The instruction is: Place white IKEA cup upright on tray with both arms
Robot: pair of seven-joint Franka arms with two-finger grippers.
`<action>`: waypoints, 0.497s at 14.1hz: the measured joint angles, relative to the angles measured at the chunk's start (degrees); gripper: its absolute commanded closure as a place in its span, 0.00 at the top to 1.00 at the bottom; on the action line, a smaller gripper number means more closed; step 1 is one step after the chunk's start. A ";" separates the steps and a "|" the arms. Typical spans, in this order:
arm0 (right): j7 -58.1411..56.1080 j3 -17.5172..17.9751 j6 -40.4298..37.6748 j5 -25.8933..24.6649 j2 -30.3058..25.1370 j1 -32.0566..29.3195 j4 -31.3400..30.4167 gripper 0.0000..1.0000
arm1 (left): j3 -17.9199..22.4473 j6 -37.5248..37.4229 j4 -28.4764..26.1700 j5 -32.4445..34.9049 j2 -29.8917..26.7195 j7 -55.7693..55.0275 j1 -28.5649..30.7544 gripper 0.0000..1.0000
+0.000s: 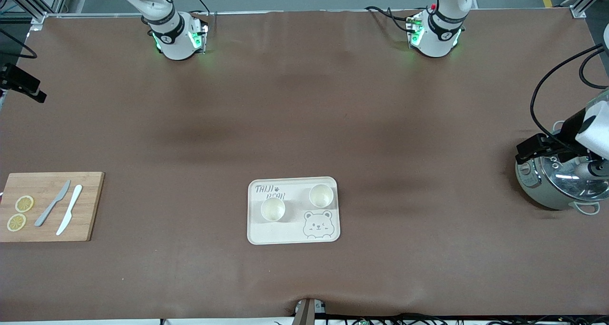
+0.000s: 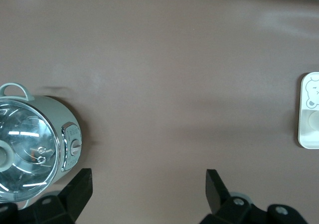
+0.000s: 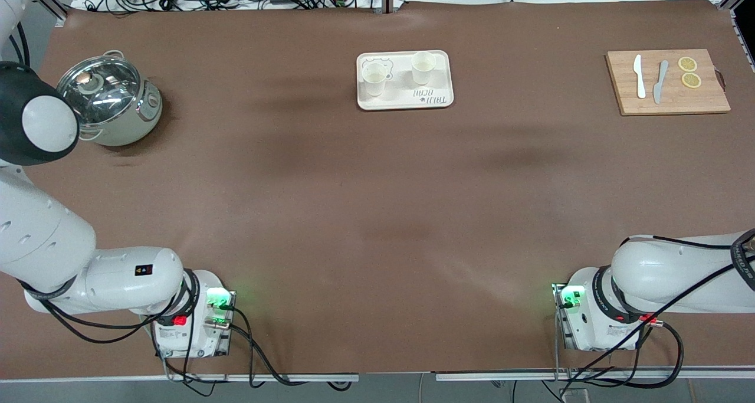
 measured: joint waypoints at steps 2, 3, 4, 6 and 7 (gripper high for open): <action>-0.17 0.05 0.00 0.34 -0.02 -0.02 -0.48 1.00 | 0.05 0.02 0.26 0.00 -0.11 0.00 0.04 1.00; -0.18 0.06 0.00 0.35 -0.02 -0.02 -0.57 1.00 | 0.09 0.02 0.62 0.00 -0.13 0.00 0.11 1.00; -0.20 0.06 0.00 0.35 -0.02 -0.02 -0.60 1.00 | 0.12 -0.23 1.23 0.00 -0.14 0.00 0.15 1.00; -0.23 0.06 0.00 0.35 -0.02 -0.03 -0.60 1.00 | 0.13 -1.46 2.65 0.00 -0.20 0.00 0.18 1.00; -0.25 0.06 0.00 0.35 -0.03 -0.03 -0.60 1.00 | 0.13 -1.92 3.22 0.00 -0.22 0.00 0.18 1.00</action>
